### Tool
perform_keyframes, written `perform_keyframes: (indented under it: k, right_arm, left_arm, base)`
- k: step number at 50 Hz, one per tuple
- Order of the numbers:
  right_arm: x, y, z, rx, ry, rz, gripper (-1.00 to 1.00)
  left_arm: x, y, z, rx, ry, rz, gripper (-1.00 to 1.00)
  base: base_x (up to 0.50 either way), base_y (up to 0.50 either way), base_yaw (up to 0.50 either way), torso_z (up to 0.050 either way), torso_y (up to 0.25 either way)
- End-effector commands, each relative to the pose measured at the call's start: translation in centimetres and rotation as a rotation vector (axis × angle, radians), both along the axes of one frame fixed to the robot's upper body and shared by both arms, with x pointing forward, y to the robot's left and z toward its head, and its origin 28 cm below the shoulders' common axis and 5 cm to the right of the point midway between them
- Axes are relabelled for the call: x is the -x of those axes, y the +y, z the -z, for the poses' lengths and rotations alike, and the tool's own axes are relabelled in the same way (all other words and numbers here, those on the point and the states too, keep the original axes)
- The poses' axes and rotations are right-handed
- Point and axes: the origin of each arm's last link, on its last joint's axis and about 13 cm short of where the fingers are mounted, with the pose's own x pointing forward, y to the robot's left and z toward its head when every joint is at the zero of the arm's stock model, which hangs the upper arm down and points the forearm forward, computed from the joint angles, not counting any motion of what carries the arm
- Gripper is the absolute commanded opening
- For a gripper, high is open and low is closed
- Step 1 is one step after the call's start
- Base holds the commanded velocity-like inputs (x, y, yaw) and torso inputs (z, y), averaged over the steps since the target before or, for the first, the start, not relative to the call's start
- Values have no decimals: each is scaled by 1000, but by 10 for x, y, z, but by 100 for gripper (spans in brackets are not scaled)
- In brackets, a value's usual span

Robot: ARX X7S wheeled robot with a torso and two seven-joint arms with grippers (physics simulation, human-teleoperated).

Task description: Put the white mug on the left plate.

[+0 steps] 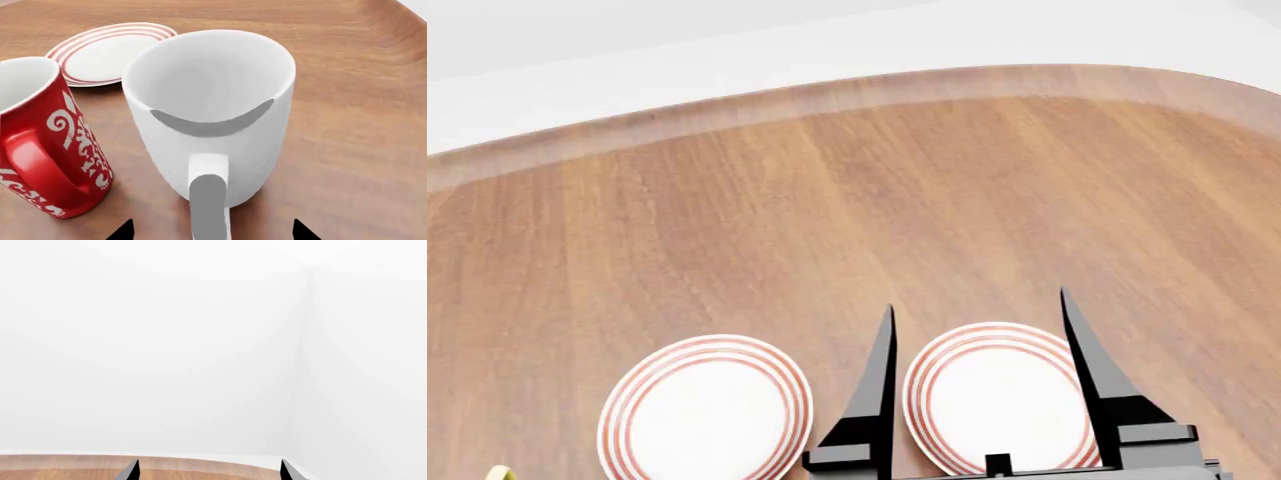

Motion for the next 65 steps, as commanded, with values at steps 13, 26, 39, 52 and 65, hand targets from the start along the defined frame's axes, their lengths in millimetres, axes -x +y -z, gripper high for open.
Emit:
perform_keyframes:
  k: [13,26,39,52,65]
  right_arm:
    - [0,0,0,-2,0,1,100]
    - [0,0,0,-3,0,0,100]
    - [0,1,0,-1,2,-2,100]
    - [-1,1,1,-1,3,-2,100]
    - [0,0,0,-2,0,-1,100]
  left_arm:
    - [-4,-4,1,-2,-7,2,-100]
    - [-2,-5,-2,4,-14,5,-100]
    - [-4,-3,-8,8,-43,-13,-100]
    - [-9,-3,-33,44,-99,-12,-100]
    - [-11,-5,-61,82,-144,2,-100]
  base:
    - [0,0,0,0,0]
    - [0,0,0,0,0]
    - [0,0,0,0,0]
    - [0,0,0,0,0]
    - [0,0,0,0,0]
